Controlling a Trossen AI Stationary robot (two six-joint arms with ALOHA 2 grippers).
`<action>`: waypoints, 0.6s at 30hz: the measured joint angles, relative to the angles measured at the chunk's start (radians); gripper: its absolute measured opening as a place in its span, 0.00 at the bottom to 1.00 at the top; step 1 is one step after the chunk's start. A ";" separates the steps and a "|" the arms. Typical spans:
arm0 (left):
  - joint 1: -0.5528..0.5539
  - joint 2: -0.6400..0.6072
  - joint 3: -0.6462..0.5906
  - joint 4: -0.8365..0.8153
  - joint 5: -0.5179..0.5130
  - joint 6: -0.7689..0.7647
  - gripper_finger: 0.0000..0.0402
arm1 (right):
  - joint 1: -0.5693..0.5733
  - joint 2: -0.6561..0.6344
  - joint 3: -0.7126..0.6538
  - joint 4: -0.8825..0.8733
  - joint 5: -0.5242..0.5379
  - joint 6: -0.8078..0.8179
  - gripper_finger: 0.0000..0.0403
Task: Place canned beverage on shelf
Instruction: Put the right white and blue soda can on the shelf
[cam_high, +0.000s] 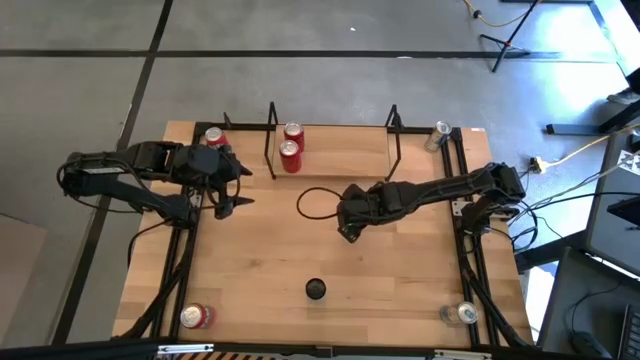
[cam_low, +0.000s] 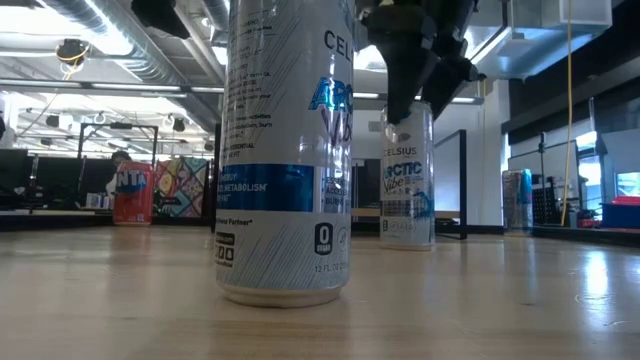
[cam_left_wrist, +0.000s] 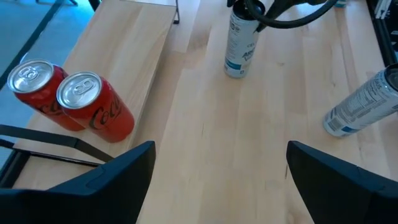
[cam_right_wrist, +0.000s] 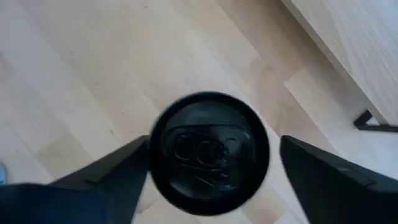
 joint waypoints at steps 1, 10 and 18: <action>0.000 0.000 0.000 0.000 0.000 0.007 0.88 | 0.000 0.000 0.000 0.001 0.000 -0.007 0.76; 0.000 0.000 0.000 0.002 0.000 0.019 0.88 | -0.003 0.002 0.017 0.009 -0.030 -0.154 0.53; 0.000 0.000 0.001 0.003 0.019 0.019 0.88 | -0.090 0.004 0.152 -0.021 -0.145 -0.265 0.54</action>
